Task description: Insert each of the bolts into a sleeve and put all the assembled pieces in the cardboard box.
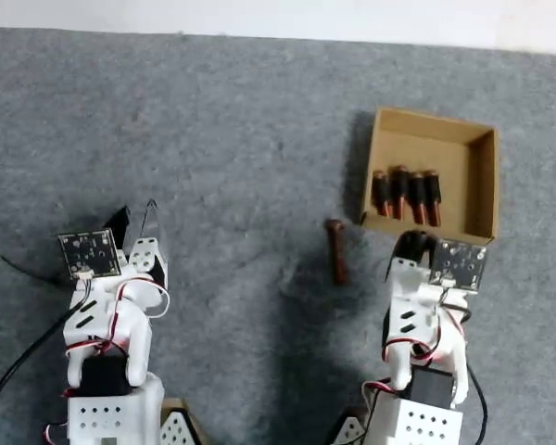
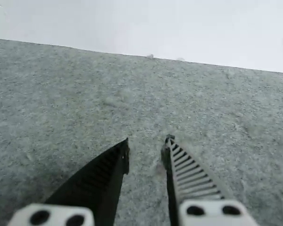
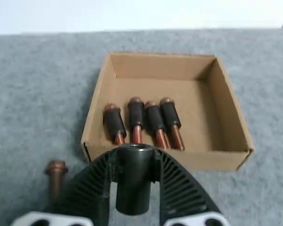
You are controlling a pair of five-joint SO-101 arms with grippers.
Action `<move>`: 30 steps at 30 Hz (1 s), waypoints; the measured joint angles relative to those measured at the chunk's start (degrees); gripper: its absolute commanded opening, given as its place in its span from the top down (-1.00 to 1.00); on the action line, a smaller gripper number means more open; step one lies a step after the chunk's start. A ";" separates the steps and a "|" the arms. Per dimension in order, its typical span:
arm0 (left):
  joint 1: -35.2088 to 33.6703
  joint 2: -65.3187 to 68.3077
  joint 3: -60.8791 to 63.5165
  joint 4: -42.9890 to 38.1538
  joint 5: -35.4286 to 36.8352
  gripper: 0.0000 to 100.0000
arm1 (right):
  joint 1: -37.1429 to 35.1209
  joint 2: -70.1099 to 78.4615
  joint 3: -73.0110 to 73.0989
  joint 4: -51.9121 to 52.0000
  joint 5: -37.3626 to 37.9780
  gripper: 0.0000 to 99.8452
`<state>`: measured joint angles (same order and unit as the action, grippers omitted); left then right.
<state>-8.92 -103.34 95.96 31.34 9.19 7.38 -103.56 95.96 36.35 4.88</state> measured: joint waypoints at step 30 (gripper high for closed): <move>0.00 0.00 0.00 0.18 0.00 0.75 | 0.00 -0.44 0.00 32.88 0.00 0.99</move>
<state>-8.92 -103.34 95.96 31.52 9.19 7.38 -104.00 95.96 69.23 4.88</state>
